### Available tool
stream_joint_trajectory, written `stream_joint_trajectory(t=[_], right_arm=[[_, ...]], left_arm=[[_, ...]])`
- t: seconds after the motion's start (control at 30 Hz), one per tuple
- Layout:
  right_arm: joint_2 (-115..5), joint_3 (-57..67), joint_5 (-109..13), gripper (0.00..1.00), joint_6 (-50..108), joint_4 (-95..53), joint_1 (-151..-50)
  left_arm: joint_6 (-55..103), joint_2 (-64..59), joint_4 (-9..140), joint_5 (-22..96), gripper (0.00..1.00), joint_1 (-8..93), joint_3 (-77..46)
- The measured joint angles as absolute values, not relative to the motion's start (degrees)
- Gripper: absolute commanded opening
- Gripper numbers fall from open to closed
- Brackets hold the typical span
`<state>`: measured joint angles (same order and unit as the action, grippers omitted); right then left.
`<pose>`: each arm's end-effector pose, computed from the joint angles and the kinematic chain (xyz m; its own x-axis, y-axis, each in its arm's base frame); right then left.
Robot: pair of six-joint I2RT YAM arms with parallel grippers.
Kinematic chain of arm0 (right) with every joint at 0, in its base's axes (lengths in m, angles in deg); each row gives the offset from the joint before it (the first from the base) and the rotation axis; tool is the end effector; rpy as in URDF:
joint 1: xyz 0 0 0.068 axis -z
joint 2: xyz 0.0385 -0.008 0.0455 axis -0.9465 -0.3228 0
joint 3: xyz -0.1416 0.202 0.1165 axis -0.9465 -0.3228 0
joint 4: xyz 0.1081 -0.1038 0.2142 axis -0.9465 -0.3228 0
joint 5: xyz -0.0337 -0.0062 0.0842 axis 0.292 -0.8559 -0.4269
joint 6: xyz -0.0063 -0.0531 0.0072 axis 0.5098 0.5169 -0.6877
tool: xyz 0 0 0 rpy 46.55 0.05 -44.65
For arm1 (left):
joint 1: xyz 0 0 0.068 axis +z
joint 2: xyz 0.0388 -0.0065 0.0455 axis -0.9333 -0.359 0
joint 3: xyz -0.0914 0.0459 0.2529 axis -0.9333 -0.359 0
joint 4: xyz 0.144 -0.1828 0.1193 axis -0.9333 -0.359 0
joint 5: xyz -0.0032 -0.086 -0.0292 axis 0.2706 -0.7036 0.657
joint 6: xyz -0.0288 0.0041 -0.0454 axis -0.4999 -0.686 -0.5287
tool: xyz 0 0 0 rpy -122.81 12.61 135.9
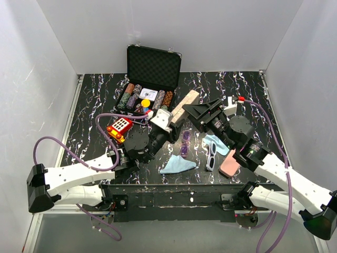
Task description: Organize the sunglasses
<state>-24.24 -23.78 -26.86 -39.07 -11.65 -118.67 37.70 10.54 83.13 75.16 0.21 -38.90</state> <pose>0.1469 0.1479 0.3708 -0.5236 0.8182 -0.2374 -0.2018 0.1516 0.9676 0.1092 -0.2323 0.3583 0.0576 -0.0693 -0.9959 0.6294 0.7769 -0.0176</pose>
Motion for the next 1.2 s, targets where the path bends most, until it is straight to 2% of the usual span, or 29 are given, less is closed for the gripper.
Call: stream_joint_trajectory(t=[0.03,0.07,0.13,0.23,0.33,0.67,0.93,1.03,1.2], right_arm=[[-24.24,-23.78,-27.19,0.39,-39.01,-11.67,-118.47],[-24.24,-23.78,-27.45,0.32,-38.98,-11.7,-118.3],[-24.24,-23.78,-27.54,0.19,-38.7,-11.19,-117.91],[-24.15,-23.8,-27.61,0.08,-37.67,-11.17,-117.34],[-23.8,-23.8,-27.87,0.02,-35.64,-11.19,-116.88],[-20.0,-23.8,-38.8,0.01,-21.26,-15.65,-112.2],[-19.06,-23.85,-51.26,0.01,-11.23,-17.73,-110.98],[-17.9,-25.18,-55.78,0.01,-10.37,-15.7,-110.98],[-16.96,-27.0,-60.83,0.01,-11.58,-10.69,-110.98]], left_arm=[[37.51,10.43,82.74,75.27,0.93,0.21,-38.68],[37.29,10.28,81.77,75.42,0.98,0.21,-38.09],[36.39,9.82,78.71,74.13,0.98,-0.09,-36.1],[34.84,9.34,73.97,71.68,0.98,-1.51,-33.57],[32.43,9.36,69.69,69.48,0.98,-1.73,-32.32],[15.04,17.41,51.39,66.9,0.98,-1.71,-31.51],[1.83,27.61,48.84,67.81,0.98,-1.62,-34.44],[-2.27,27.68,49.05,68.54,0.98,-0.55,-34.11],[-7.0,24.73,54.56,62.42,0.98,4.87,-34.16]])
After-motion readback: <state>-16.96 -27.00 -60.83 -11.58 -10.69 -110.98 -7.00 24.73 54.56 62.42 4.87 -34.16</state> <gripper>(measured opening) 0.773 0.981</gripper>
